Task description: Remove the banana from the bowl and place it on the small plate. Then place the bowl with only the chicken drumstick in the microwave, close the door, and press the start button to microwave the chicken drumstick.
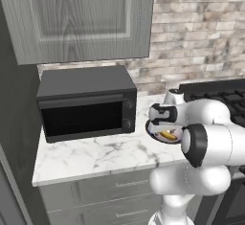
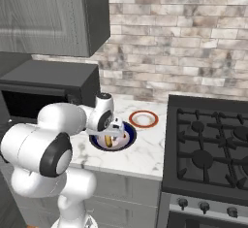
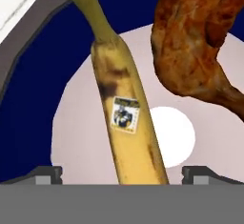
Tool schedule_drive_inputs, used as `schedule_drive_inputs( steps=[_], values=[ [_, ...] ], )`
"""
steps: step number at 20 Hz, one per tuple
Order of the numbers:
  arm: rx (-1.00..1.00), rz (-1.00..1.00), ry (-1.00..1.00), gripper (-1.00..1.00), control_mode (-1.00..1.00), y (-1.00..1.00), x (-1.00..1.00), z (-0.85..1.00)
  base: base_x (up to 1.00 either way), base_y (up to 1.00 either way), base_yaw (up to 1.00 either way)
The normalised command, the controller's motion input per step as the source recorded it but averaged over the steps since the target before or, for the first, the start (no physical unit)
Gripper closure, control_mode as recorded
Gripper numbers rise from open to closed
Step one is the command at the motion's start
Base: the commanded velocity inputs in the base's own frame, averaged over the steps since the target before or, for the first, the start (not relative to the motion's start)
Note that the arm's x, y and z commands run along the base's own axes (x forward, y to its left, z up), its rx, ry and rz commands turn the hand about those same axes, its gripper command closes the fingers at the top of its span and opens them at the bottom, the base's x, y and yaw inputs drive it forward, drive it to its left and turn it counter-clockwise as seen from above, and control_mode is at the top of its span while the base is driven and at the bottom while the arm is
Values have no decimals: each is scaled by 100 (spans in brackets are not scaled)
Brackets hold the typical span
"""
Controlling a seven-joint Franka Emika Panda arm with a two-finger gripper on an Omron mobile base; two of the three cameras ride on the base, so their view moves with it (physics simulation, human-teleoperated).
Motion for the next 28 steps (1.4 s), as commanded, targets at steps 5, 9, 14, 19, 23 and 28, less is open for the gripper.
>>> schedule_drive_inputs(
  steps=[5,9,14,19,23,28],
  values=[
    [0,6,0,-100,-100,-6,23,-25,0,0,0],
    [0,6,0,-100,-100,-1,15,-24,0,0,0],
    [0,7,0,100,-100,0,0,-21,0,0,0],
    [0,2,-3,100,-100,-7,-20,12,0,0,0],
    [0,0,-16,100,-100,0,-8,72,0,0,0],
    [0,2,-27,100,-100,-16,5,100,0,0,0]
  ],
)
